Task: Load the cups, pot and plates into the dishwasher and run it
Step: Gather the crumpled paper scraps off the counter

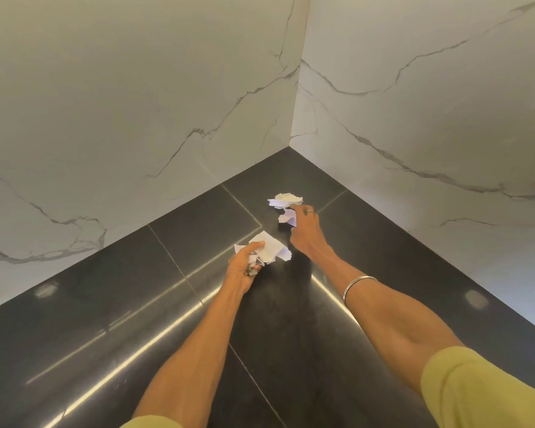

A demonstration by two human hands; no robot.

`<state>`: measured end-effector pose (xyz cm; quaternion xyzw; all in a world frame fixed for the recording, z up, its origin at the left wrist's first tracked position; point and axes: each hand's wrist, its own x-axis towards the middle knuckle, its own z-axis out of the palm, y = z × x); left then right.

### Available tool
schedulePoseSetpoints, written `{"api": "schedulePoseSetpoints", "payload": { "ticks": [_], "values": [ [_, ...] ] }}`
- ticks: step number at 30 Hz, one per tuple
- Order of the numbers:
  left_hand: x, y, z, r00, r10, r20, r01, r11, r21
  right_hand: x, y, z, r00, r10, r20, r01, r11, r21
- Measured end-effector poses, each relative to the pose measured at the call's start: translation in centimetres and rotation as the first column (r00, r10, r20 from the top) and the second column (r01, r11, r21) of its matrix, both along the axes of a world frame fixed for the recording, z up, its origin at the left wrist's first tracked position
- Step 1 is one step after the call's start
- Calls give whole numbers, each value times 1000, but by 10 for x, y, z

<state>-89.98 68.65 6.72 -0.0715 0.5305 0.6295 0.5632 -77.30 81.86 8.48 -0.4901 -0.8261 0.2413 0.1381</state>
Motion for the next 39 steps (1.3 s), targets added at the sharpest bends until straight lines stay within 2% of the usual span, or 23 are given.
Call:
{"api": "schedulePoseSetpoints", "payload": {
  "ticks": [5,10,12,16,22,25,27,28,29,31,32,35,39],
  "values": [
    [-7,16,1,999,42,11,-41,998,-42,-9,21,-14,993,73,95,-71,997,-25],
    [-9,21,1,995,81,56,-78,996,-48,-7,19,-30,983,37,181,-54,995,89],
    [-10,20,1,995,79,61,-76,996,-53,-6,20,-33,989,-2,145,-11,996,91],
    [-7,18,0,997,61,55,-58,997,-55,-4,24,-35,995,-44,-86,47,998,34],
    [-7,19,1,997,55,47,-52,997,-64,-19,50,-14,987,-17,-162,37,992,124],
    [-8,18,1,998,48,48,-45,996,-72,-31,67,-9,955,-89,-283,95,995,8],
    [-8,18,0,998,43,46,-39,996,-78,-41,77,-7,947,-109,-303,111,994,-13],
    [-8,19,-1,998,41,42,-37,996,-82,-43,83,-7,965,-78,-251,84,996,14],
    [-8,19,-1,998,41,39,-38,996,-83,-46,89,-9,990,2,-138,4,999,45],
    [-9,20,-1,998,43,36,-40,996,-83,-52,92,-12,974,169,153,-164,986,-43],
    [-9,21,-2,999,42,35,-39,996,-84,-55,91,-17,946,218,241,-197,974,-108],
    [-8,21,-3,998,53,24,-51,995,-91,-56,79,-34,925,223,308,-208,975,-82],
    [-8,21,-3,998,52,26,-50,996,-80,-44,59,-40,950,151,274,-187,976,111]
  ]
}}
